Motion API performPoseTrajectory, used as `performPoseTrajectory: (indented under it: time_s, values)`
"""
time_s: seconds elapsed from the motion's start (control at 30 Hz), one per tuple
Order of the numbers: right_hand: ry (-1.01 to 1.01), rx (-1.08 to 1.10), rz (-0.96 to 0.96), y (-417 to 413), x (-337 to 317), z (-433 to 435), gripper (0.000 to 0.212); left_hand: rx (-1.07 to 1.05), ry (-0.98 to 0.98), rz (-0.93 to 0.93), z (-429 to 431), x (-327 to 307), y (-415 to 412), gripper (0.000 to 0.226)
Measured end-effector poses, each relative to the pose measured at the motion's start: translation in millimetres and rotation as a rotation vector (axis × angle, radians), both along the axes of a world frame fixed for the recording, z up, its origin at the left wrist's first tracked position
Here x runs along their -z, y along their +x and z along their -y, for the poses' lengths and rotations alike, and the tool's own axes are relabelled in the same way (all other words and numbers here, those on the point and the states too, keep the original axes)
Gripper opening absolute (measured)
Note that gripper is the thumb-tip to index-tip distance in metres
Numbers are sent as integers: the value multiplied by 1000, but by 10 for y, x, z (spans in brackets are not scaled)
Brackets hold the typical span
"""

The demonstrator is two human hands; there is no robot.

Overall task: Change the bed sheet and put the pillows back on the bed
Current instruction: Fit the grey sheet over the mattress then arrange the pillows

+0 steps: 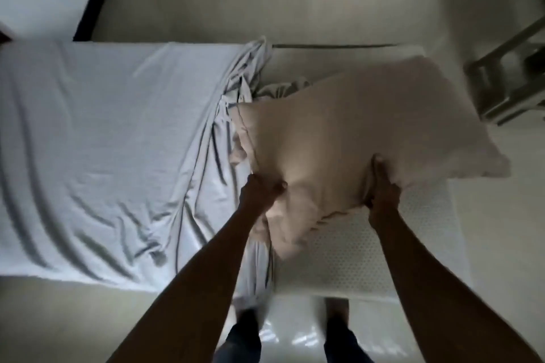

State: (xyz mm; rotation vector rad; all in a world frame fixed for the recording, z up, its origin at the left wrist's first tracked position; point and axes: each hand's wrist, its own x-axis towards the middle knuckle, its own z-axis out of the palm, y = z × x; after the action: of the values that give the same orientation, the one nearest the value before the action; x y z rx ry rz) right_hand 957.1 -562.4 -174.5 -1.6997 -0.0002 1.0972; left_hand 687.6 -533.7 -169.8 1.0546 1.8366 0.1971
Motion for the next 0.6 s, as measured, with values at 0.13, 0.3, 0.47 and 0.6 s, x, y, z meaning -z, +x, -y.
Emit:
performPoseTrajectory:
  time_s: [0.13, 0.3, 0.47, 0.6]
  values:
    - [107, -40, 36, 419, 288, -136, 94, -88, -108, 140, 318, 161, 235, 81]
    - [251, -268, -261, 578, 107, -303, 33, -462, -169, 618, 765, -94, 68, 43]
    - [345, -322, -371, 320, -228, -468, 71, -848, -68, 770, 1232, -180, -551, 50]
    - [363, -496, -426, -487, -643, -503, 12, -982, -36, 908, 1474, -227, -866, 62]
